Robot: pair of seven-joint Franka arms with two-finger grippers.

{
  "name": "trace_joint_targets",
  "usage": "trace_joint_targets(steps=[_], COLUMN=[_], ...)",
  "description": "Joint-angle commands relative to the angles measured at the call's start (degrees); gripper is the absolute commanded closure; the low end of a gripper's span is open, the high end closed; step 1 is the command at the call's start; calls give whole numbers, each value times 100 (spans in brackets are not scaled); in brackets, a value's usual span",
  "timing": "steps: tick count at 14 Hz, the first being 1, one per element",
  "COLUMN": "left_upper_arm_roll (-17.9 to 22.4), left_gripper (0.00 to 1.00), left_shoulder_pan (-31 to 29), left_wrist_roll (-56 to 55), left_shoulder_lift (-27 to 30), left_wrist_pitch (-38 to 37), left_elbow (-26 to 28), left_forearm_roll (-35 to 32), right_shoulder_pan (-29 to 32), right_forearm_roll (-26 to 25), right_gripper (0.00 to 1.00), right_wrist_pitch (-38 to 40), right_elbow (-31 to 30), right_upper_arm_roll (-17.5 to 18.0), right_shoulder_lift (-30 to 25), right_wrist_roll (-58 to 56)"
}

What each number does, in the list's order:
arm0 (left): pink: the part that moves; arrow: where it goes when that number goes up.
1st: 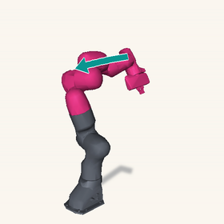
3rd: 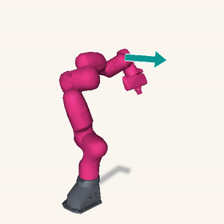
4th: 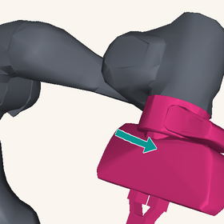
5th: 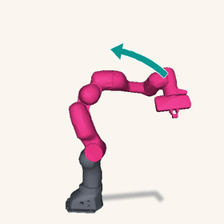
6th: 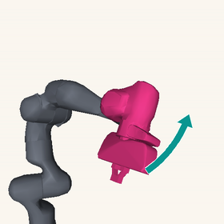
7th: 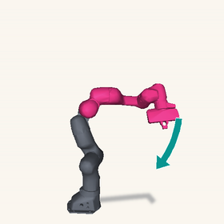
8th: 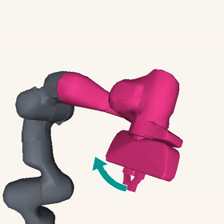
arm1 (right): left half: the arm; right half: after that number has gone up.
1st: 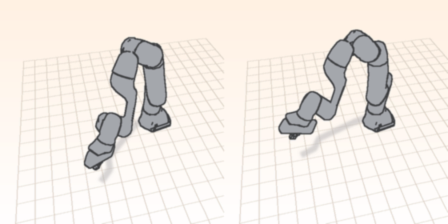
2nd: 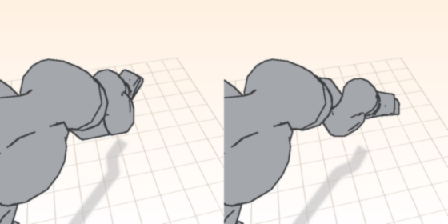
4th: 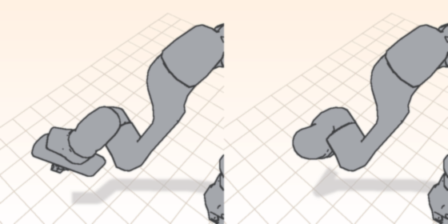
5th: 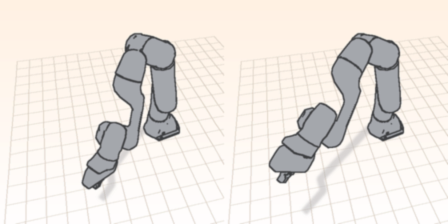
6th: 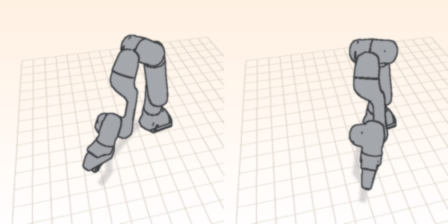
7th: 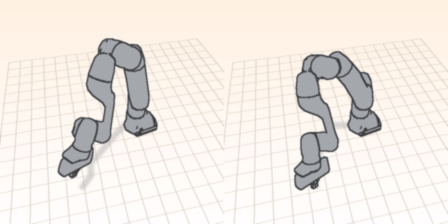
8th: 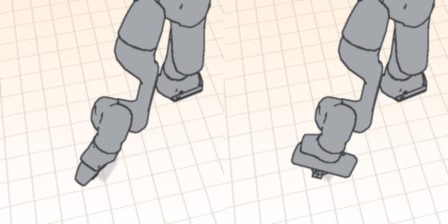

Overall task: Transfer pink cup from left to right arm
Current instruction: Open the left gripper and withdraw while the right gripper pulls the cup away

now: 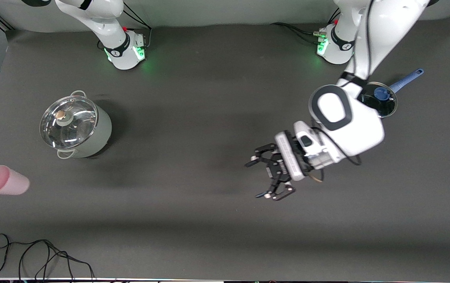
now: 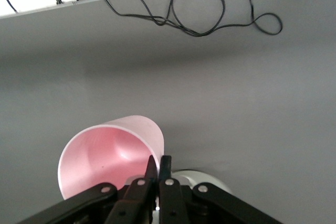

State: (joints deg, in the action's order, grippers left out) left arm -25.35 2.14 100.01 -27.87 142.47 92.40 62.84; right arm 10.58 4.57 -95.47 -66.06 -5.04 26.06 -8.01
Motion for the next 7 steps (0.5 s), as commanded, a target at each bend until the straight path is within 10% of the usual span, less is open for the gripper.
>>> trace_joint_targets(steps=[1,7], left_upper_arm_roll=[-14,-5], left_gripper=[0,0], left_shoulder_pan=[-826,-2312], left_wrist_roll=[-96,-1208], left_shoulder_lift=[273,282], left_wrist_pitch=[-1216,-4337], left_elbow=[227,-704], left_forearm_roll=[-770,-3378], right_shoulder_pan=[-12,-91], right_forearm_roll=[-332,-483], right_gripper=[100,100], right_wrist_pitch=[29,-1330], right_elbow=[-257,-1425], right_upper_arm_roll=[29,38], right_shoulder_lift=[-75,179], right_wrist_roll=[-761,-1175])
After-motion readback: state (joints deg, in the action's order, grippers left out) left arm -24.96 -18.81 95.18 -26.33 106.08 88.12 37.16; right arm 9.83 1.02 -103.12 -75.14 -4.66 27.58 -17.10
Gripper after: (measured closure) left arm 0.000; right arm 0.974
